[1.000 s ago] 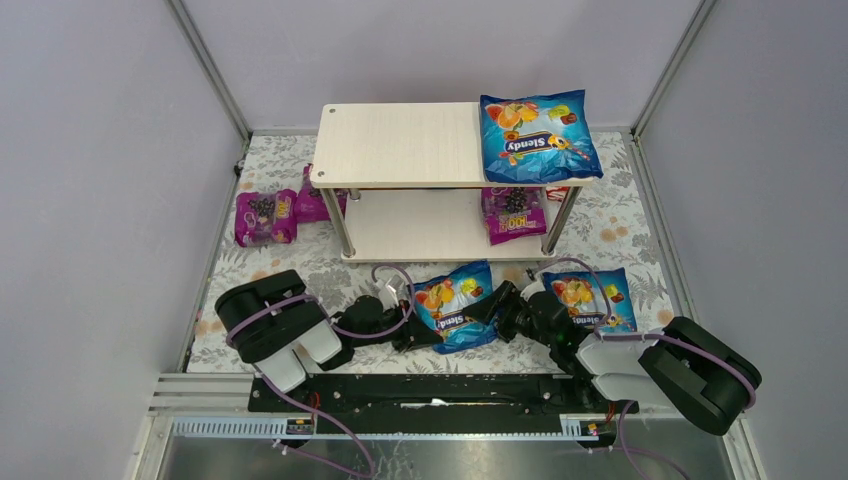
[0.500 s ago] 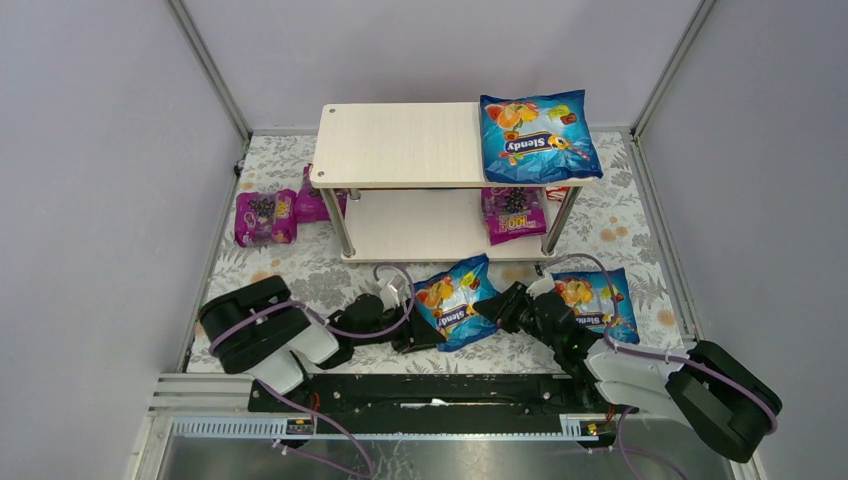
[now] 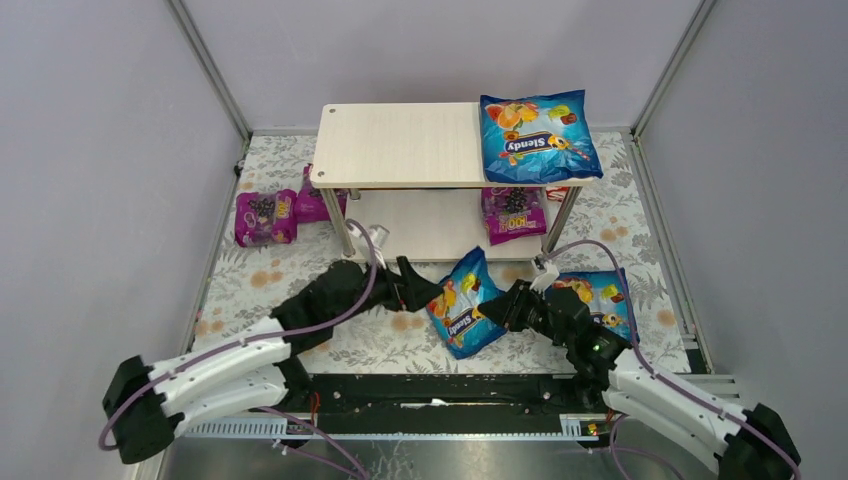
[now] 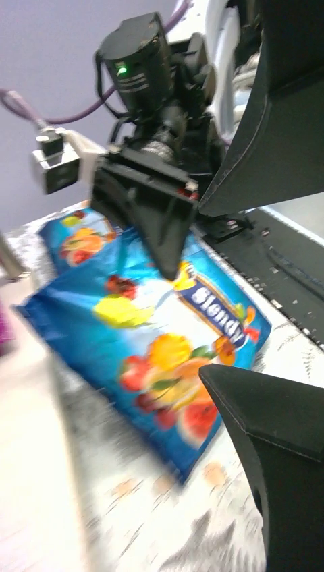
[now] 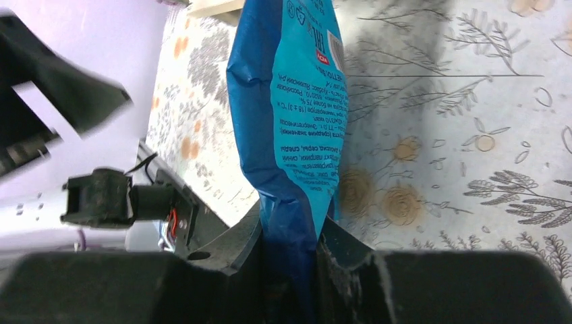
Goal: Place and organize the candy bags onto the shelf
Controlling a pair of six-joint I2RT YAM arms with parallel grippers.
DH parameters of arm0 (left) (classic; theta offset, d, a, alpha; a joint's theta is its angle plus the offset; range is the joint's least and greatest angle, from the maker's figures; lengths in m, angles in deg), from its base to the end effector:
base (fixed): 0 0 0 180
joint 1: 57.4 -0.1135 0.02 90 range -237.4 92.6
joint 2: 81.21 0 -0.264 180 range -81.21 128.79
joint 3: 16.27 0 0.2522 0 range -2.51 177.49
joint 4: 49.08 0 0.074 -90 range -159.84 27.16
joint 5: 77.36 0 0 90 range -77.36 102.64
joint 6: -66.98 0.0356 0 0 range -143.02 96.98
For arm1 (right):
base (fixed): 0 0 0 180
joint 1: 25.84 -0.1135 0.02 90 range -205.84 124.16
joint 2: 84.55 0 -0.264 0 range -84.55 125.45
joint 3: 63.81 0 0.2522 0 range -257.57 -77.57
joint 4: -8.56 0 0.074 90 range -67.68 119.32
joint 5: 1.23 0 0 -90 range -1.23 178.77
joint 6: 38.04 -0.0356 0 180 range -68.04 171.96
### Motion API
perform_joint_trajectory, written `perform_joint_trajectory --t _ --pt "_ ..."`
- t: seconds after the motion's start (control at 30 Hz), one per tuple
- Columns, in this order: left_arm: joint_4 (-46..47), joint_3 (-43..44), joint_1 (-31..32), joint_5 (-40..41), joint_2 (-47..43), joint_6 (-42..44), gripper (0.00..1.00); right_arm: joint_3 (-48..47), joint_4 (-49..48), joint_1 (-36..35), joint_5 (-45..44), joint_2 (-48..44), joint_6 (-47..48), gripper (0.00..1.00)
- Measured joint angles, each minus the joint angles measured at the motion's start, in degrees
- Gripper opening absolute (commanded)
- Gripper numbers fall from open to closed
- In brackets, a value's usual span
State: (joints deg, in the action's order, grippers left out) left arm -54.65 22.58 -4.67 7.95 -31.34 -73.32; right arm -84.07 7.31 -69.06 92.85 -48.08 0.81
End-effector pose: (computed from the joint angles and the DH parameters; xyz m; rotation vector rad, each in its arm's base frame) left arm 0.1202 -0.1628 0.2359 0.1075 2.0772 -1.2662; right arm 0.1117 0.1084 0.1717 0.0842 2.0108 1.1819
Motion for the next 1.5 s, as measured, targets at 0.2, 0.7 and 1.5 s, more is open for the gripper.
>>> perform_joint_trajectory --t 0.2,0.7,1.5 --pt "-17.6 16.6 -0.4 12.9 -4.2 15.2 0.9 -10.7 19.6 0.0 6.8 -8.0 8.2 0.0" --pt "-15.8 27.5 -0.5 37.3 -18.2 40.7 0.93 -45.5 41.4 0.0 26.2 -0.1 15.6 0.0" --pt "-13.2 21.1 -0.5 45.6 -27.2 44.5 0.94 -91.9 34.1 0.0 -0.5 38.0 16.0 0.0"
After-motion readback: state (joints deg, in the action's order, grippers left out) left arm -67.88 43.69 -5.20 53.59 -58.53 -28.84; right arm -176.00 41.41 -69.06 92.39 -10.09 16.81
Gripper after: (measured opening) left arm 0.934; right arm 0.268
